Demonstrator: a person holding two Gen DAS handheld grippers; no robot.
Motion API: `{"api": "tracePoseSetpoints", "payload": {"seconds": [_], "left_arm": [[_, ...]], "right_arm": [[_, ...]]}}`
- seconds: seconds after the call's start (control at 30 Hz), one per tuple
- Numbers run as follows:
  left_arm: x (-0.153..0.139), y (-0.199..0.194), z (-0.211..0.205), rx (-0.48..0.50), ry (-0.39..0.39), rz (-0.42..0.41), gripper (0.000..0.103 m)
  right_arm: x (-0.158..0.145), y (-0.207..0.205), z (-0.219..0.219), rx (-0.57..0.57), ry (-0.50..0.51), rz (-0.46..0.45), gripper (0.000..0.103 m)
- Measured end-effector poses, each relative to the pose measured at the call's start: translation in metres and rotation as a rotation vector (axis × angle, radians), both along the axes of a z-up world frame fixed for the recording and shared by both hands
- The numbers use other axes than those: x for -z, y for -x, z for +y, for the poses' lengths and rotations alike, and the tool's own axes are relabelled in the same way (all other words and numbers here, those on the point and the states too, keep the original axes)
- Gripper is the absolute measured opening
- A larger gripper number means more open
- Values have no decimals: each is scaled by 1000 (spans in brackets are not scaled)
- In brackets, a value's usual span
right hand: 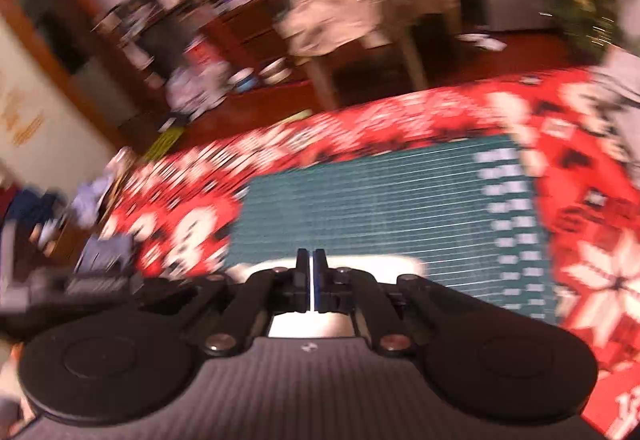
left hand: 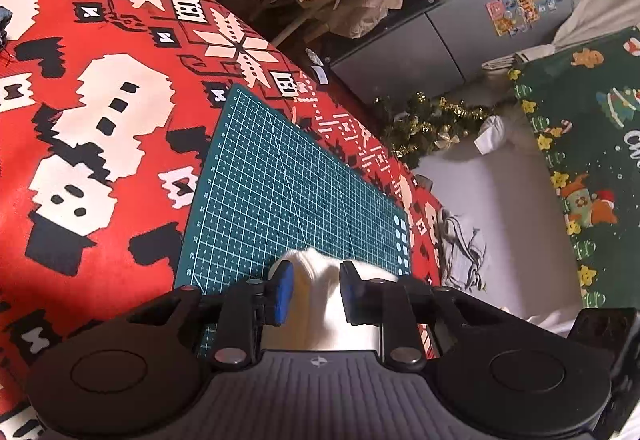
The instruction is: Fold clothes
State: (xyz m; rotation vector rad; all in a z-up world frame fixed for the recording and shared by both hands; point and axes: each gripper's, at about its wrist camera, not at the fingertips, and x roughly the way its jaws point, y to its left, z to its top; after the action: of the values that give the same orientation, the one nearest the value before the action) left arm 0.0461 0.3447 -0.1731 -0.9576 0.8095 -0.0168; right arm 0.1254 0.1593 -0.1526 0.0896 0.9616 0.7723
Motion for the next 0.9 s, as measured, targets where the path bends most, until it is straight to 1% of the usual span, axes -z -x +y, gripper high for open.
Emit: {"api": "tracePoseSetpoints", "payload": {"seconds": [0.03, 0.07, 0.1, 0.23, 0.33, 0.37, 0.4, 0.47, 0.53, 0.57, 0.63, 0.67, 0.8, 0.83, 0.87, 0.9], "left_arm": [[0, -1, -1, -3, -5, 7, 13], [1, -2, -1, -6, -10, 14, 8], [0, -1, -1, -9, -14, 17, 8], [-3, 3, 0, -12, -24, 16, 9], [-6, 8, 1, -10, -20, 5, 17], [-7, 12, 3, -2, -1, -14, 28], [-8, 16, 3, 6, 11, -28, 35], [-8, 21, 1, 22, 15, -38, 35], [-6, 24, -4, 38, -5, -16, 35], [-4, 26, -6, 48, -7, -9, 35], [1, 30, -11, 71, 5, -1, 33], [3, 33, -13, 84, 16, -4, 32], [4, 46, -20, 101, 20, -15, 15], [5, 49, -21, 95, 20, -15, 14], [5, 53, -21, 88, 23, -16, 9], [6, 57, -21, 78, 24, -18, 6]], "right_arm": [[4, 0, 8, -10, 11, 5, 1], [8, -1, 15, -13, 24, 11, 1], [13, -2, 23, -17, 36, 17, 1], [13, 5, 14, -12, 17, 32, 0], [12, 11, 5, -7, 1, 42, 2], [11, 13, 3, -6, -5, 46, 3], [11, 15, 0, -4, -10, 49, 6], [10, 19, -6, -1, -21, 57, 7], [11, 26, -8, -12, -23, 60, 7], [12, 32, -4, -21, -13, 48, 7], [13, 44, 1, -26, 7, 17, 7], [13, 48, 0, -23, 7, 16, 7], [11, 60, -5, -15, 6, 30, 7], [12, 63, -6, -19, 9, 32, 7], [12, 68, -6, -24, 11, 34, 7], [13, 72, -7, -29, 13, 36, 7]]}}
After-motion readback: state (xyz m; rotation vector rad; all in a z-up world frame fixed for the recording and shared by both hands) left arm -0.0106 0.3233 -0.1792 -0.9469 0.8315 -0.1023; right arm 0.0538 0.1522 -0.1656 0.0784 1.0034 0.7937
